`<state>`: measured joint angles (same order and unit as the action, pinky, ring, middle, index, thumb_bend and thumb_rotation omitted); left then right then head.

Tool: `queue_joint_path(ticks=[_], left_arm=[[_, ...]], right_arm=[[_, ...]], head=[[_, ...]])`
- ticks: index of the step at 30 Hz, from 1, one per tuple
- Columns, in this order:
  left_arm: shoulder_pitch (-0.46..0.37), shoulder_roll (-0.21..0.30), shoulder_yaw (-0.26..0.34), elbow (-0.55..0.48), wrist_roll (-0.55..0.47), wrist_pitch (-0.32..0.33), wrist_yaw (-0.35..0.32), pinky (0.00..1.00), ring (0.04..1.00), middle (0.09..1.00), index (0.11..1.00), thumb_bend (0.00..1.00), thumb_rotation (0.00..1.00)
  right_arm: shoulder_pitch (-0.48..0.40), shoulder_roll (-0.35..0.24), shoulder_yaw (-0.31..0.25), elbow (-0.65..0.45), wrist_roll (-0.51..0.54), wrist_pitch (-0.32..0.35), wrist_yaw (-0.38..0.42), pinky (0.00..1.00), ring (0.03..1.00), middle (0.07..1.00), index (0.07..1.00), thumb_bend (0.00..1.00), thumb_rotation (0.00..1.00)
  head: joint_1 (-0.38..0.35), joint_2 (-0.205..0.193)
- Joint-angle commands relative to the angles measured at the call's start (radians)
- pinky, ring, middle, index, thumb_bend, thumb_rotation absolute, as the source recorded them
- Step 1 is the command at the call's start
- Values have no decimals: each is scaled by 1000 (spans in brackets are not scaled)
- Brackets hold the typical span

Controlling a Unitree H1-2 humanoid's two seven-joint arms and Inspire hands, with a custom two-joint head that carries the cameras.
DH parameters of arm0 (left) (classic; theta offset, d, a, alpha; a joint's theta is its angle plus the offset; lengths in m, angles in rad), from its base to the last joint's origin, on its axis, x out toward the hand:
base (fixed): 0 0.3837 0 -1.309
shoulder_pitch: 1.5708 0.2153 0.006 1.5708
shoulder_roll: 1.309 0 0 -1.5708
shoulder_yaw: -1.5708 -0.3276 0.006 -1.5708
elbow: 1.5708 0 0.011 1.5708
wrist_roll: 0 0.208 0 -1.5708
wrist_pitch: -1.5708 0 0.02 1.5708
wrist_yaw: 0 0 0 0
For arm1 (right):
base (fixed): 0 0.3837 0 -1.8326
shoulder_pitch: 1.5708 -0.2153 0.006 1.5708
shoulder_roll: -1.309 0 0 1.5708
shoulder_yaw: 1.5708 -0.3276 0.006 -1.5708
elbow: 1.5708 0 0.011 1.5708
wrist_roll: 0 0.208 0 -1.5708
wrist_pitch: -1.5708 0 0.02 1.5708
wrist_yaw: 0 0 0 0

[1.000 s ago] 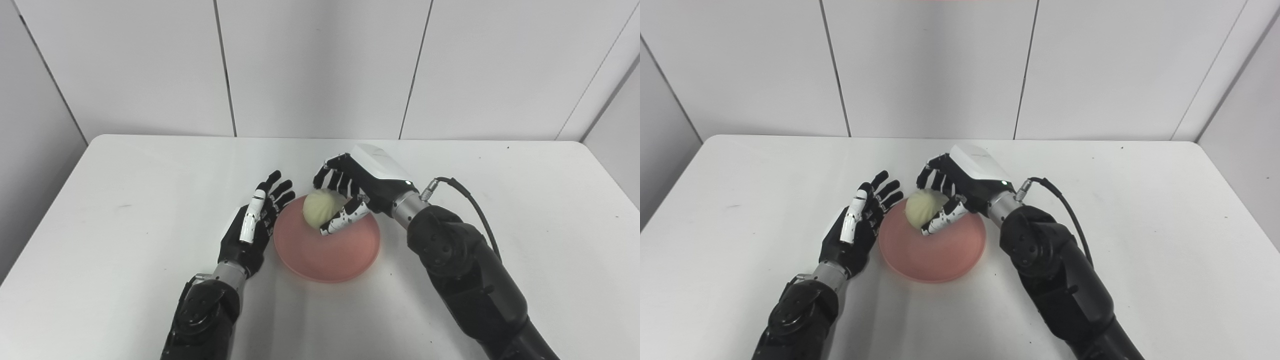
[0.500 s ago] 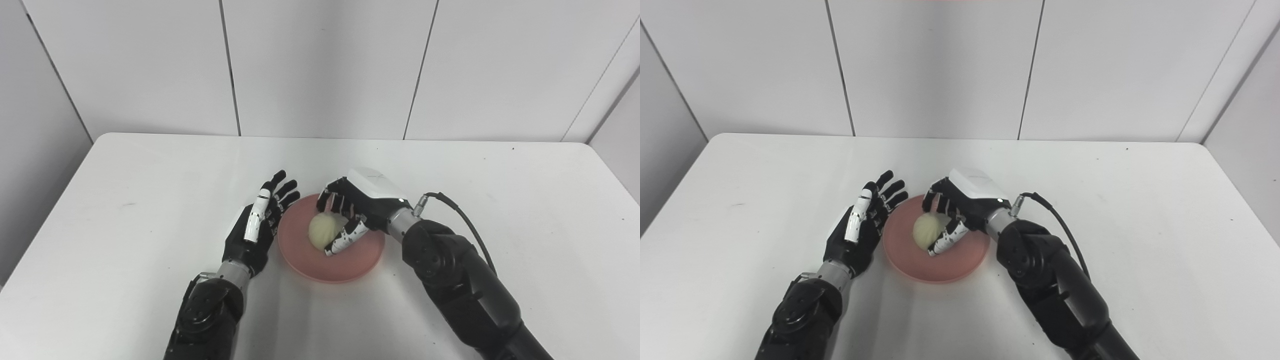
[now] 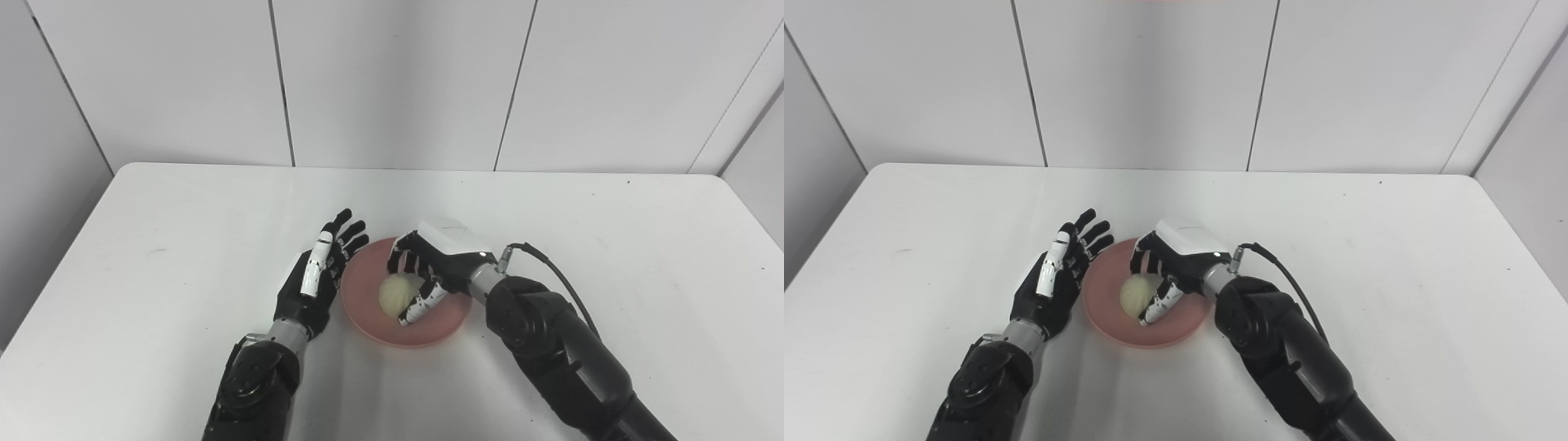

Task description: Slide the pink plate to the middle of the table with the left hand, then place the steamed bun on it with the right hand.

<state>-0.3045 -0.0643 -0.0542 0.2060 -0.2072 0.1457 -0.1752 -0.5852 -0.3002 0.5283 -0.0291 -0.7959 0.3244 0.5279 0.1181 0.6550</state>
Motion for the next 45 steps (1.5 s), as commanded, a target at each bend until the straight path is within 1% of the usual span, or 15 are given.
queue_joint_path(ticks=[1,3,5,9,13,15,23,31,34,36,38,39,41,43,45], left_arm=[[33,-4,-9,47,19,84,19,924,909,919,933,396,1000],[33,-4,-10,46,21,84,20,920,909,919,934,396,1000],[33,-4,-10,45,21,86,20,920,911,920,933,395,1000],[33,-11,0,44,7,89,20,914,915,920,922,388,1000],[31,-18,7,45,3,81,20,907,905,913,908,376,1000],[31,-20,9,45,2,78,17,912,905,916,904,369,1000],[30,-17,7,47,1,82,10,923,911,919,907,384,1000],[33,-5,1,47,19,77,11,940,924,936,940,383,1000],[37,-4,4,37,25,81,24,928,913,926,939,392,1000],[41,-3,8,25,23,86,28,932,915,927,940,392,1000],[46,-2,10,13,27,79,31,936,915,926,934,383,1000],[48,0,9,8,29,73,31,949,926,936,943,376,1000],[54,4,9,-2,46,54,37,959,936,945,950,368,1000],[62,7,7,-12,71,25,47,970,947,955,960,373,1000],[72,8,8,-19,89,-15,53,983,962,970,977,371,1000]], right_arm=[[-45,-21,13,-40,-30,12,59,475,573,608,504,516,116],[-55,-31,16,-72,-41,26,108,539,667,721,694,656,244],[-63,-38,12,-110,-53,44,156,566,723,796,795,734,365],[-74,-44,-9,-173,-64,62,215,595,776,884,887,844,599],[-84,-53,-26,-247,-82,75,268,623,790,895,913,924,752],[-86,-53,-36,-277,-91,83,291,644,788,889,931,958,794],[-95,-52,-62,-342,-144,92,363,606,781,882,950,937,771],[-43,-25,-206,-371,-46,77,266,500,701,834,933,892,794],[-16,-35,-262,-369,-7,74,226,552,726,816,959,848,911],[-5,-43,-293,-364,20,84,214,563,732,818,965,843,929],[9,-45,-342,-350,70,96,194,602,768,864,993,844,986],[15,-44,-362,-342,95,99,182,691,835,918,998,859,995],[38,-22,-417,-329,151,113,140,773,908,976,1000,889,999],[71,25,-498,-312,267,127,94,773,904,994,1000,892,1000],[112,74,-557,-280,356,88,16,802,900,999,1000,896,1000]], head=[[1,0],[1,0],[1,0],[1,0],[1,0],[1,0],[-3,-1],[-14,-11],[-21,-12],[-25,-16],[-30,-20],[-31,-21],[-37,-26],[-42,-33],[-48,-41]])
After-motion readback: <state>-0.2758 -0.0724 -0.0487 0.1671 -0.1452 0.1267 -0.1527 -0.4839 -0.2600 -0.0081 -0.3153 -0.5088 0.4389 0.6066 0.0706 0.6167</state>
